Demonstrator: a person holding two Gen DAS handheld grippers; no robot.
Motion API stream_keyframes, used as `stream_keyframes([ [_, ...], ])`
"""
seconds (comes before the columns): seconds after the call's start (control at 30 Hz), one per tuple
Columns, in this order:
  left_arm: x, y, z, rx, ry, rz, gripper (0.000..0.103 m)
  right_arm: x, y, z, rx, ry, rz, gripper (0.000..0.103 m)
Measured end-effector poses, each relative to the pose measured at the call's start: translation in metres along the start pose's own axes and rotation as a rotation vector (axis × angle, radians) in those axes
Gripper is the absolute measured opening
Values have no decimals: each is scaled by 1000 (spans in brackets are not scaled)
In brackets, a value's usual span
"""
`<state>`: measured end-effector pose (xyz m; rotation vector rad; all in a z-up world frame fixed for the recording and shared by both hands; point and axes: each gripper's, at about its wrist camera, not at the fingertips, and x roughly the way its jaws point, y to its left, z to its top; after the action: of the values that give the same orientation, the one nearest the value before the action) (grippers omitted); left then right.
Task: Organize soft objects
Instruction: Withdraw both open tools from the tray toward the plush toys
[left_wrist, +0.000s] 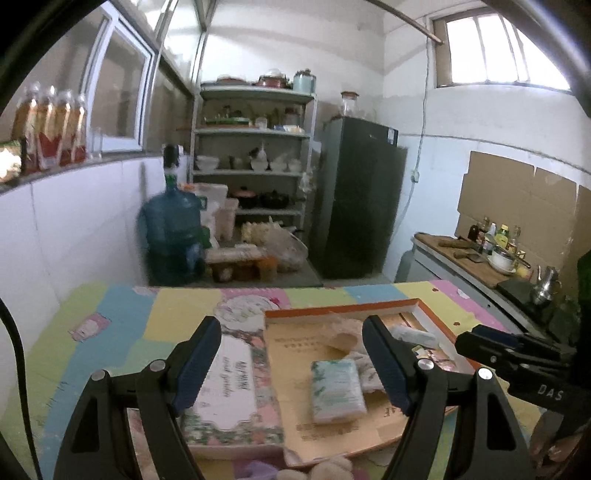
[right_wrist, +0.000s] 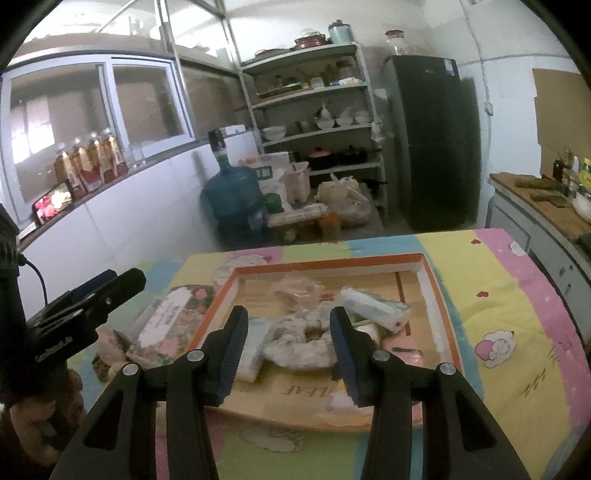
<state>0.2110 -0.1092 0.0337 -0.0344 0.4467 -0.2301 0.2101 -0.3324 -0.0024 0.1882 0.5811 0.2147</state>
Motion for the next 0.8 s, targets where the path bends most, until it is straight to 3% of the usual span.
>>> stream_keyframes([
  [0.43,-55,22,-12,49,-88,36,79,-19,60,-21,-50,-42,69,48],
  [0.8,-96,40,-32,9,-103,71,79,-34,95,-51,-46,-58,8,49],
])
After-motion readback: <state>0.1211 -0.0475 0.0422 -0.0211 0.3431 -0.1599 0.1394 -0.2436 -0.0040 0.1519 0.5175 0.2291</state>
